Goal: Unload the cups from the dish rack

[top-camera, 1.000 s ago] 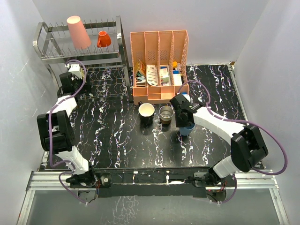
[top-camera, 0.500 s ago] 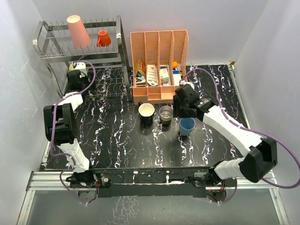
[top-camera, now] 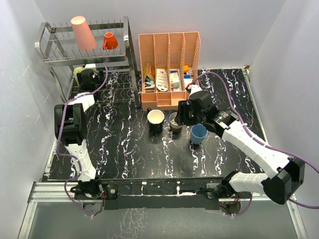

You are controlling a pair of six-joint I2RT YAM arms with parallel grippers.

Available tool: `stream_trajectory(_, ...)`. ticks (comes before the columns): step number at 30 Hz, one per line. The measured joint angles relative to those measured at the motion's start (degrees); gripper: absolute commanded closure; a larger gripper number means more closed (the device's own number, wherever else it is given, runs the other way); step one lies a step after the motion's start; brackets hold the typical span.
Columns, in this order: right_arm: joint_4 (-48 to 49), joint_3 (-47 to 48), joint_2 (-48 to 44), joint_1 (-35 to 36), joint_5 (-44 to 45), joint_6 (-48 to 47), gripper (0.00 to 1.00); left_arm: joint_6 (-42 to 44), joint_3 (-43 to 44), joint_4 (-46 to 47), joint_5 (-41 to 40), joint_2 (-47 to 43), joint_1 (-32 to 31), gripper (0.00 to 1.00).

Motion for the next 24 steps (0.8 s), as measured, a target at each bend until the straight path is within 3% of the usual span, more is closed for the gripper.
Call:
stream_trajectory(17,5.8,-3.5,-0.7,1.5,-3.6,-2.9,0.66,-4.5,6.0,0.3,-0.5,5.9,-0.2,0.31)
stream_trajectory(24,7.1,-3.5,-0.8,2.1,-4.4,-3.3,0.68,-5.6,9.1,1.0,0.0,9.2,0.0,0.41)
